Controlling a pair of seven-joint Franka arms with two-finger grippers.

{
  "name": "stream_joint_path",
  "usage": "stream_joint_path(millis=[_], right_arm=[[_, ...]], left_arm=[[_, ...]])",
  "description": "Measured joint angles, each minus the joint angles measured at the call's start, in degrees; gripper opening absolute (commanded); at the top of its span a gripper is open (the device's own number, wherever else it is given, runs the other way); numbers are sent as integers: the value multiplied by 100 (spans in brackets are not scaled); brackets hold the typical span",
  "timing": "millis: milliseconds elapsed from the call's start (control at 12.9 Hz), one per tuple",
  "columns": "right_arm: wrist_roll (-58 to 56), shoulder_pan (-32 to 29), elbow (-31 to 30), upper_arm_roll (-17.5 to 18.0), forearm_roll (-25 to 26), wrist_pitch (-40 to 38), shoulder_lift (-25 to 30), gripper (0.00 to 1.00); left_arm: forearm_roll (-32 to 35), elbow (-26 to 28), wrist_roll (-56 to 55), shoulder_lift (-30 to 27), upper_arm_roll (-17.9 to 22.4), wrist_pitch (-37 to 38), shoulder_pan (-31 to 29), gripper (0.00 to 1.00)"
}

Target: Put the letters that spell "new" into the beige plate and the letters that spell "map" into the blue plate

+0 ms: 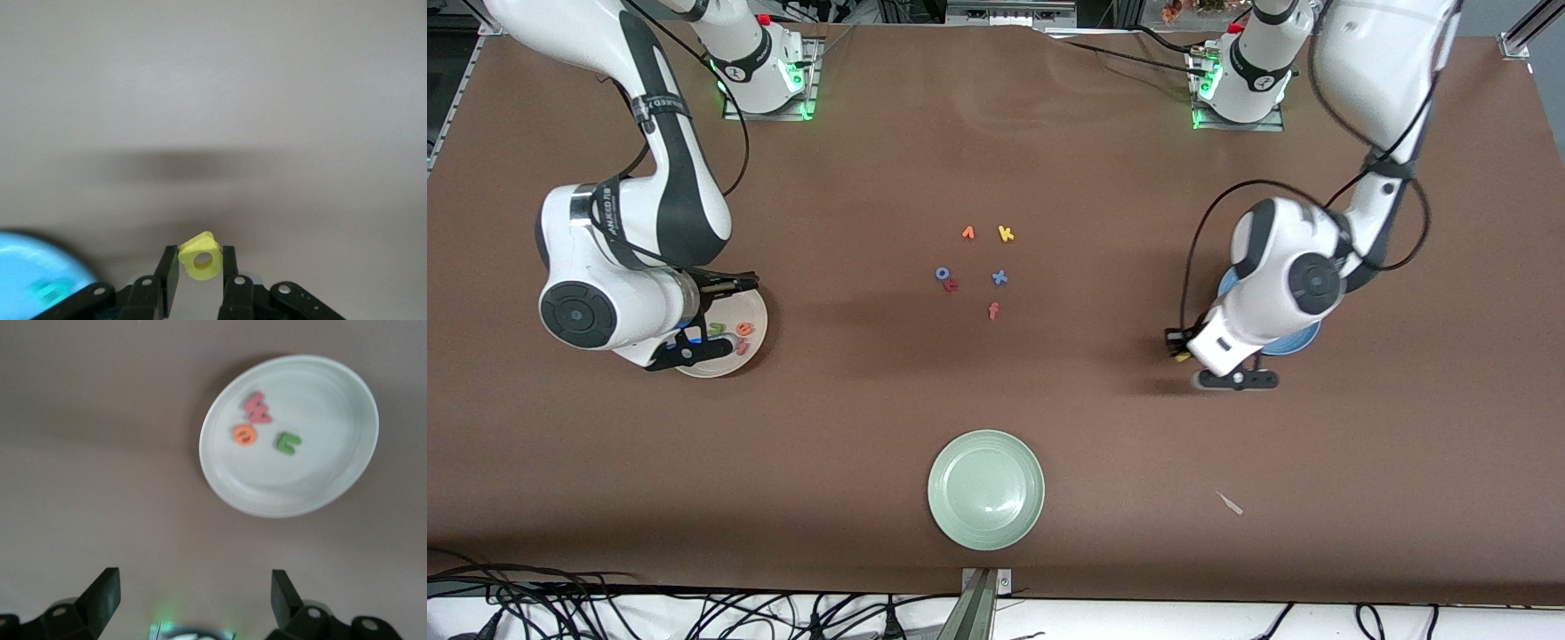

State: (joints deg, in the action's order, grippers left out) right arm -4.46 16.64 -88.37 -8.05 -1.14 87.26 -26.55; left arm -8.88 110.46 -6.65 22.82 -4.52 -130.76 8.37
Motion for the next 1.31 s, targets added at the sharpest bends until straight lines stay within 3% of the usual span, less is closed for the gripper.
stream_joint_path(millis=[232, 386, 464, 541, 773, 1082, 1314], right_arm=[[-11, -1, 311, 1, 0, -365, 103, 100], [-16, -2, 376, 8, 1, -401, 356, 100], [-25, -26, 366, 67, 5, -389, 547, 100], [-27, -130, 332, 262, 28, -366, 779, 100], [-21, -423, 96, 770, 190, -350, 1506, 100], [-23, -911, -17, 769, 258, -348, 2174, 100], [-27, -1207, -91, 614, 232, -328, 2351, 100]], left_arm=[[1, 1153, 1118, -892, 18, 63, -713, 17], [1, 1690, 1899, -1138, 43, 56, -1328, 31], [1, 1824, 2156, -1151, 74, 46, -1543, 53], [38, 1897, 2311, -1148, 143, 36, -1650, 100], [177, 1941, 2377, -1148, 219, 20, -1678, 100], [178, 1933, 2376, -1184, 207, -42, -1663, 100], [178, 1738, 2376, -1619, 202, -38, -1660, 100]])
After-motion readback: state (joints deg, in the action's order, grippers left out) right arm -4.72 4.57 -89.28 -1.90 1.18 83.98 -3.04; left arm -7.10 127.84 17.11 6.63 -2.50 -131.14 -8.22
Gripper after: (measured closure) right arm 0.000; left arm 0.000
